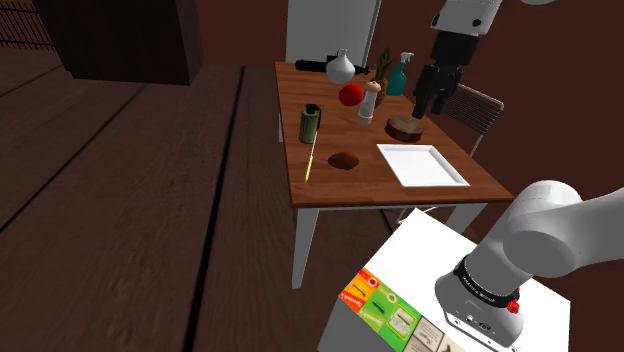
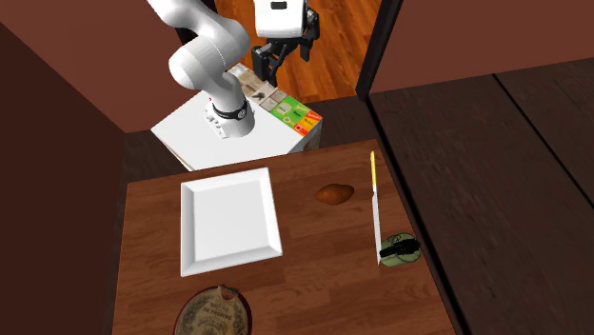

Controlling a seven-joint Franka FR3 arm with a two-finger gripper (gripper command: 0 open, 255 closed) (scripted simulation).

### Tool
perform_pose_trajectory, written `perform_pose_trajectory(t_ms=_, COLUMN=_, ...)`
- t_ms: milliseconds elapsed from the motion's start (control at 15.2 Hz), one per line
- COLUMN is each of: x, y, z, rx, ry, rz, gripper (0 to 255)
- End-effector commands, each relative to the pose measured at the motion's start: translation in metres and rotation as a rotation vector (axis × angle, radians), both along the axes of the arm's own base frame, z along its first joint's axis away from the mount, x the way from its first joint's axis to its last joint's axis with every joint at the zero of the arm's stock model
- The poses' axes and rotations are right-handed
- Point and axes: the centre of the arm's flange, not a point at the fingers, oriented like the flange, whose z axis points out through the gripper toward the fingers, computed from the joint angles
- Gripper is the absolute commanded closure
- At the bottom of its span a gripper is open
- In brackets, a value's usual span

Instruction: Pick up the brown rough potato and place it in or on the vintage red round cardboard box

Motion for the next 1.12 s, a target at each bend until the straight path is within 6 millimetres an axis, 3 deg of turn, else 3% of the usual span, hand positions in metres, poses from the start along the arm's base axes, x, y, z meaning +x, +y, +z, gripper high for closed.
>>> perform_pose_trajectory(t_ms=0, x=0.0, y=0.0, z=0.0, rx=0.0, ry=0.0, rz=0.0, gripper=0)
perform_pose_trajectory(t_ms=1056, x=0.136, y=-0.007, z=-0.157, rx=-0.19, ry=0.003, rz=0.399, gripper=0)
